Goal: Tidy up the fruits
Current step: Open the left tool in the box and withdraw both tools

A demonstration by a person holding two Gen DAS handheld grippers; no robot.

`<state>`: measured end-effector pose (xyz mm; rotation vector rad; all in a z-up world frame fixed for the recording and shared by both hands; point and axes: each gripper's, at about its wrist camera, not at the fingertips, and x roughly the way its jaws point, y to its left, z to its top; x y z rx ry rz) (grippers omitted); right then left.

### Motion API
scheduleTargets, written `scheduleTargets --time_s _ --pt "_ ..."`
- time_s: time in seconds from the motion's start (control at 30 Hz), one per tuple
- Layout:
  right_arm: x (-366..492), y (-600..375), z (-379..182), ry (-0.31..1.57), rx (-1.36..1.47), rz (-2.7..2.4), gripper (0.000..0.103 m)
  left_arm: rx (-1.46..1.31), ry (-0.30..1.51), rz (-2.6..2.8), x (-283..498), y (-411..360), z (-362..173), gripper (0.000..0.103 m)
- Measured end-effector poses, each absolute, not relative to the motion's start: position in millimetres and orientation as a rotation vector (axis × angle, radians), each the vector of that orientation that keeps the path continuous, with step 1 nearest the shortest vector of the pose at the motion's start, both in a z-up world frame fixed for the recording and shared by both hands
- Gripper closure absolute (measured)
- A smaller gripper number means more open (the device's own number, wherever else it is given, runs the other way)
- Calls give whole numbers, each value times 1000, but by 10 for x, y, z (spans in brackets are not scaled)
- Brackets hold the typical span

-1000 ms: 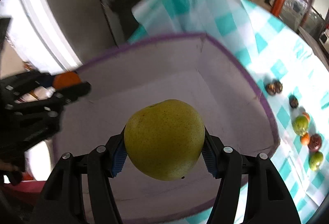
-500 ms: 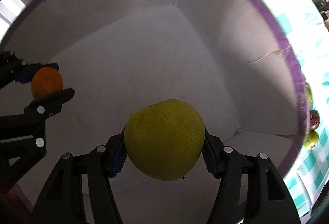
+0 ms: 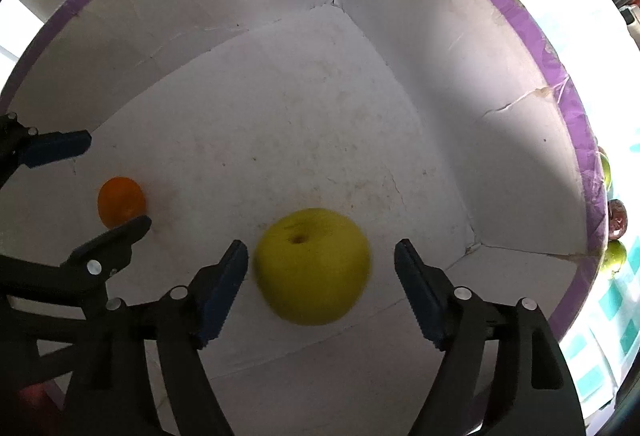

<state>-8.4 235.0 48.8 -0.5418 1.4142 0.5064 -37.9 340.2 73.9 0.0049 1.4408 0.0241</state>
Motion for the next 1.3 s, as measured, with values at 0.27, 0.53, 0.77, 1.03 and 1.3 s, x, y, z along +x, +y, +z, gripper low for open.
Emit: scheduleTargets --time_s 0.27,0.53,0.77,1.03,1.3 --pt "-183 1979 1159 1192 -369 536 27 -68 1183 168 -564 3356 1150 13" --pt "-396 1049 2429 704 -104 744 15 -109 757 381 -723 2867 2195 2" --pt "-137 -206 2523 730 0 685 15 -13 690 284 -1079 1586 2588 2" --pt "-68 -1568 2013 866 45 497 15 20 834 104 -1010 232 2094 2" --pt "-75 -2337 1222 1028 160 382 15 105 994 -26 -666 -404 1465 2"
